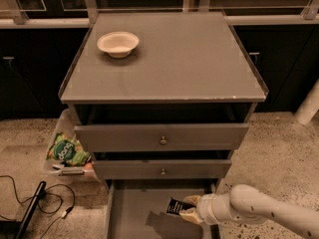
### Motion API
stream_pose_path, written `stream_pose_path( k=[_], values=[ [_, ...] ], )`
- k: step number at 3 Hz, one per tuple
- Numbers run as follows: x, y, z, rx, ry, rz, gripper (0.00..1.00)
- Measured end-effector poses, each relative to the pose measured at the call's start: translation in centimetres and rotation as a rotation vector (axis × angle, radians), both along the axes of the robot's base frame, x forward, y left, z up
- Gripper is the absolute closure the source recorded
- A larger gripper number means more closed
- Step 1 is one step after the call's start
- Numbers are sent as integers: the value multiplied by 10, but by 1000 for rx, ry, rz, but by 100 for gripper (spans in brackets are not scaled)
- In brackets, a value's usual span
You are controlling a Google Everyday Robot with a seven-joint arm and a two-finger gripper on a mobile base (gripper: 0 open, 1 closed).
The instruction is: Place rxbar chocolate into bottom drawer
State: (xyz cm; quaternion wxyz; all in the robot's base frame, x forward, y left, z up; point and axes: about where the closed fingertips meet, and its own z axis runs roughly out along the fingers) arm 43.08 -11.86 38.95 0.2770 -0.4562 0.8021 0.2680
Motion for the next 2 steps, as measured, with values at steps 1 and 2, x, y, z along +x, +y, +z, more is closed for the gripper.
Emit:
stream_pose_path(
  k=[1,2],
  values=[
    [5,6,-27,-16,2,-1,100],
    [27,11,-77,-38,-43,1,100]
  ],
)
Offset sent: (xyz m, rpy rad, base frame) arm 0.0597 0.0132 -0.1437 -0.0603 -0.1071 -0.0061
